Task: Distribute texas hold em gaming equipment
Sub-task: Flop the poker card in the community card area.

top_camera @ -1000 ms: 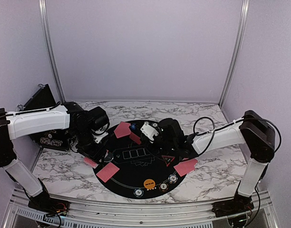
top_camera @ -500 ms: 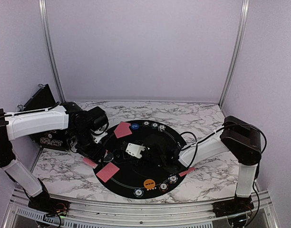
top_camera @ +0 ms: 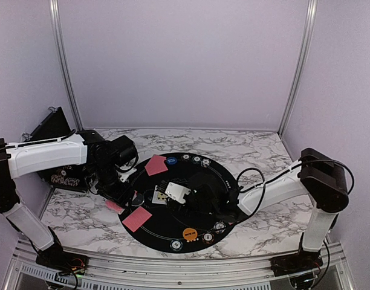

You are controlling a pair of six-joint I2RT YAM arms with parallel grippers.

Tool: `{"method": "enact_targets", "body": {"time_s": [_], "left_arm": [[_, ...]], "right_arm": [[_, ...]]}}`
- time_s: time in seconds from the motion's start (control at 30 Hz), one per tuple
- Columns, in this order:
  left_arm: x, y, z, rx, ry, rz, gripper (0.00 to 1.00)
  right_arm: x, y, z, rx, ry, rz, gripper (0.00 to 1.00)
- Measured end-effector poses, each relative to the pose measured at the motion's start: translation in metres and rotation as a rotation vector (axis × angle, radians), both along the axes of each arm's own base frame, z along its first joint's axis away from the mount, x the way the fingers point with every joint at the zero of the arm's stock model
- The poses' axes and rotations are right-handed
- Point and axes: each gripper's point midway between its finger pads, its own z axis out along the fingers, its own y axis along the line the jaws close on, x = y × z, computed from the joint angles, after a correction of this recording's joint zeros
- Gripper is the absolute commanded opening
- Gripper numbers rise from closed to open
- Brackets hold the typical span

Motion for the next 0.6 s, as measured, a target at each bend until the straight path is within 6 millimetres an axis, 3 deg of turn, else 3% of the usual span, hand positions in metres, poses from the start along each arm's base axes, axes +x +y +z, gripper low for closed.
{"method": "enact_targets", "body": {"time_s": [0.13,0.3,0.5,0.6], "left_arm": [[0.001,-0.001,0.001,-0.003,-0.002,0.000,0.58],[0.002,-0.002,0.001,-0.004,-0.004,-0.002,0.58],[0.005,-0.005,0.005,-0.015,-0.014,-0.005,0.58],[0.004,-0.006,0.005,-0.017,-0.011,-0.005,0.58]], "right_arm": [[0.003,-0.004,0.017,0.089,0.130,-0.048,0.50],[0.025,-0.012,0.027,0.199,0.341,-0.142,0.49],[0.049,-0.023,0.034,0.303,0.600,-0.292,0.28],[0.059,-0.017,0.034,0.322,0.666,-0.354,0.16]]}}
